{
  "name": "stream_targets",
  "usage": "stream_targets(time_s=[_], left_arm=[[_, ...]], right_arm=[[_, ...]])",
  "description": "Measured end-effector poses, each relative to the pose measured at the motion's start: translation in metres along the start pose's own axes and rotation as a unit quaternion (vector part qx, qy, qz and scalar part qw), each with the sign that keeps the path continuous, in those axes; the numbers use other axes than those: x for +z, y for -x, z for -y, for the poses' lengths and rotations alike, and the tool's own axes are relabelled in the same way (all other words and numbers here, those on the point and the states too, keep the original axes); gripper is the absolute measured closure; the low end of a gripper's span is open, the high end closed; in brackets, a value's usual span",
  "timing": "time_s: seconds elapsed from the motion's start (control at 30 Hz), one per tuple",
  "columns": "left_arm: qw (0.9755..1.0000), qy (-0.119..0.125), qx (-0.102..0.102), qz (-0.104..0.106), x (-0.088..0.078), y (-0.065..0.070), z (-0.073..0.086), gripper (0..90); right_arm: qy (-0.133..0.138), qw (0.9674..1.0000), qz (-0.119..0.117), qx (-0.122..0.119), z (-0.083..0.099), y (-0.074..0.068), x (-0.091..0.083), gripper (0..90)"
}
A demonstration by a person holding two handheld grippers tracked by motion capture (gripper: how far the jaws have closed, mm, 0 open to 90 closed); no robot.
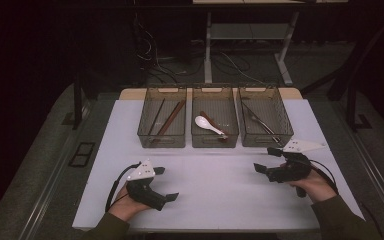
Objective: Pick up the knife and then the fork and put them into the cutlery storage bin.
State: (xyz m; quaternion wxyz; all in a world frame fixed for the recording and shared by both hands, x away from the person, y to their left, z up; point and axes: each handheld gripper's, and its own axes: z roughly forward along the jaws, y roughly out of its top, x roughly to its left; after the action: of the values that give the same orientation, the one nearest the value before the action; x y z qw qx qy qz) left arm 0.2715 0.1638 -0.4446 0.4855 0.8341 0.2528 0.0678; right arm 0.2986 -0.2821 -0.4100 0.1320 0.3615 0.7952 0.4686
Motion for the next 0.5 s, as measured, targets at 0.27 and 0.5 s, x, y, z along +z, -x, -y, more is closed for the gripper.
stream_targets(time_s=[0.27, 0.5], left_arm=[[1.0000, -0.001, 0.003, -0.002, 0.000, 0.001, -0.001, 0.0], [1.0000, -0.002, 0.004, -0.003, -0.001, 0.002, -0.002, 0.0]], right_arm=[[0.011, 0.9999, -0.004, -0.009, 0.019, -0.008, -0.002, 17.8], [0.018, 0.9995, -0.022, -0.014, 0.036, -0.017, -0.008, 17.8]])
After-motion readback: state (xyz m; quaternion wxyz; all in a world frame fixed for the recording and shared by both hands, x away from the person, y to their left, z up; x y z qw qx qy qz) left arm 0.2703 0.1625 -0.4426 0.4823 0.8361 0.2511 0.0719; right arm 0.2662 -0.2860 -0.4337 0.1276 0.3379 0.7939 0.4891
